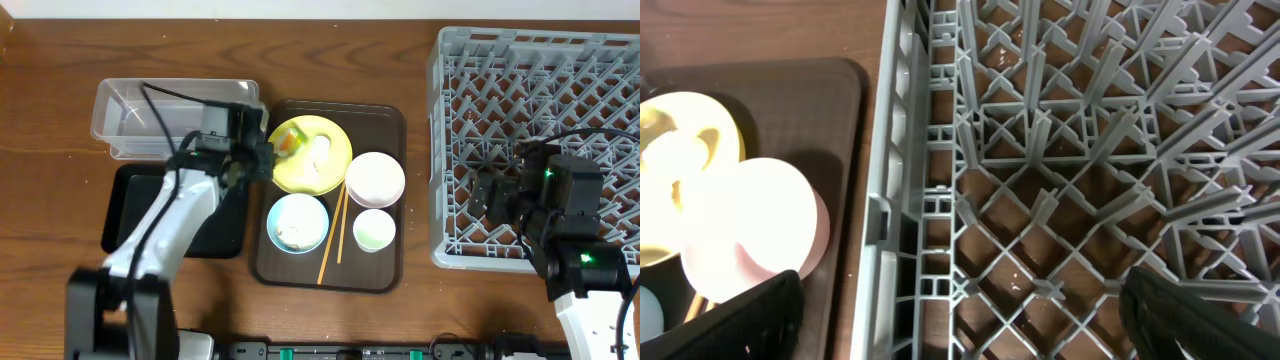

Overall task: Sort waste into correct bins and load items into the dishwasher rack
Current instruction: 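Grasp the green snack wrapper from the yellow plate with left gripper, drop into clear bin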

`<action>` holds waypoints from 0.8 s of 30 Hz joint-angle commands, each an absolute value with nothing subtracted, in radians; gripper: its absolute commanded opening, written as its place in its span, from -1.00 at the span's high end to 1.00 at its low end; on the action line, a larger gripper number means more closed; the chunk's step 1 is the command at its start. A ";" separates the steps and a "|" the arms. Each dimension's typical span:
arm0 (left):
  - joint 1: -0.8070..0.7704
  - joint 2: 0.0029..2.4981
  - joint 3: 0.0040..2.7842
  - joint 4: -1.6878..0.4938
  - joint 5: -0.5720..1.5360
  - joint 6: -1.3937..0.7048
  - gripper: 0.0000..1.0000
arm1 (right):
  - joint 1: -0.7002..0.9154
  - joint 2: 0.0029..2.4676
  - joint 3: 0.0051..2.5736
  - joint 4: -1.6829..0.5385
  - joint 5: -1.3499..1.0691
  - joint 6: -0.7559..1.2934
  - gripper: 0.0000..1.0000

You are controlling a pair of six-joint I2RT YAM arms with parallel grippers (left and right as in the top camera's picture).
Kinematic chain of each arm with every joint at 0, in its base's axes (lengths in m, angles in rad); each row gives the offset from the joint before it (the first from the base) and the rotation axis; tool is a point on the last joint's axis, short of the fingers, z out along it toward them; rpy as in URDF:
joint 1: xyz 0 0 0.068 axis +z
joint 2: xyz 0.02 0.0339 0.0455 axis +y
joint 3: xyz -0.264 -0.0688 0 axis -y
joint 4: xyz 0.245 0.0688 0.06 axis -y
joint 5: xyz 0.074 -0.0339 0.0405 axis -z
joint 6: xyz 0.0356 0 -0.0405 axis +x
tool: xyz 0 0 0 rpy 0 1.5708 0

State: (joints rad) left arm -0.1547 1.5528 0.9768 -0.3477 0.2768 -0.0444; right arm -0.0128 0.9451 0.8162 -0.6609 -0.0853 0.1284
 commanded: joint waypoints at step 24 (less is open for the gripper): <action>0.031 1.465 1.008 -0.220 0.050 -0.054 -0.20 | -0.019 0.945 0.838 -0.645 -0.056 0.115 -0.99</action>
